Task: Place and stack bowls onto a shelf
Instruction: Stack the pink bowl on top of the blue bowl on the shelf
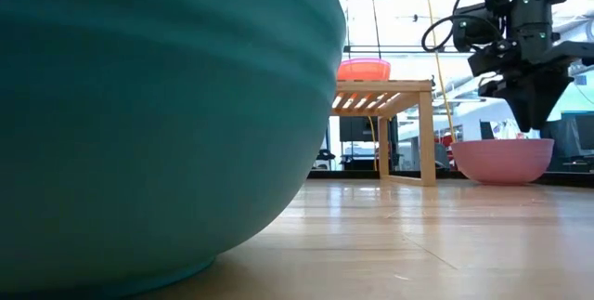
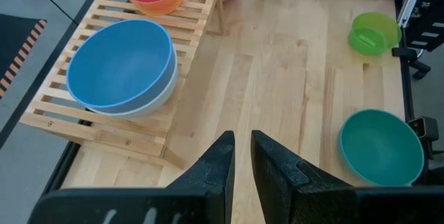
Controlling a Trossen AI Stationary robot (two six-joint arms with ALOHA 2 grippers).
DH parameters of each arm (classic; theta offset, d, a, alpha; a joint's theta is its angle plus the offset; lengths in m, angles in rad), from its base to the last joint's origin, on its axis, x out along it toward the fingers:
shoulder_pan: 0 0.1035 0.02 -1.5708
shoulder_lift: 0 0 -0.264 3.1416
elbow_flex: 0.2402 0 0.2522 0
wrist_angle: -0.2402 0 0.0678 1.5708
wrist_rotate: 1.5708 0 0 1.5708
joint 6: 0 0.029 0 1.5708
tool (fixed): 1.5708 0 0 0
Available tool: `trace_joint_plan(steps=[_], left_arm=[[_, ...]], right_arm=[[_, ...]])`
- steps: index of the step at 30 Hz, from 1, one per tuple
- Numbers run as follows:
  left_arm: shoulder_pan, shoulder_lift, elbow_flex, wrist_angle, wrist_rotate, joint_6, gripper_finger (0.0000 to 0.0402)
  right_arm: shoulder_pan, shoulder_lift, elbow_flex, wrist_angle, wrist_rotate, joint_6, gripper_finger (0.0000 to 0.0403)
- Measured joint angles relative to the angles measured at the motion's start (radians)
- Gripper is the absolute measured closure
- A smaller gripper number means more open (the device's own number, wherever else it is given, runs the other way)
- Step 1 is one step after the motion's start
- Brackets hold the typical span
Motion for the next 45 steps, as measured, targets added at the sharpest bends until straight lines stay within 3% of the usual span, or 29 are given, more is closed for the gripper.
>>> trace_joint_plan(steps=[13,22,45], left_arm=[[0.000,0.000,0.000,0.000,0.001,-0.002,0.0346],[0.000,0.000,0.000,0.000,0.001,-0.002,0.0346],[0.000,0.000,0.000,0.000,0.001,-0.014,0.0346]], right_arm=[[0.043,0.000,-0.094,0.147,0.001,0.025,0.0314],[0.043,0.000,-0.130,0.209,0.175,0.023,0.0314],[0.042,0.000,-0.130,0.264,0.263,-0.055,0.0314]])
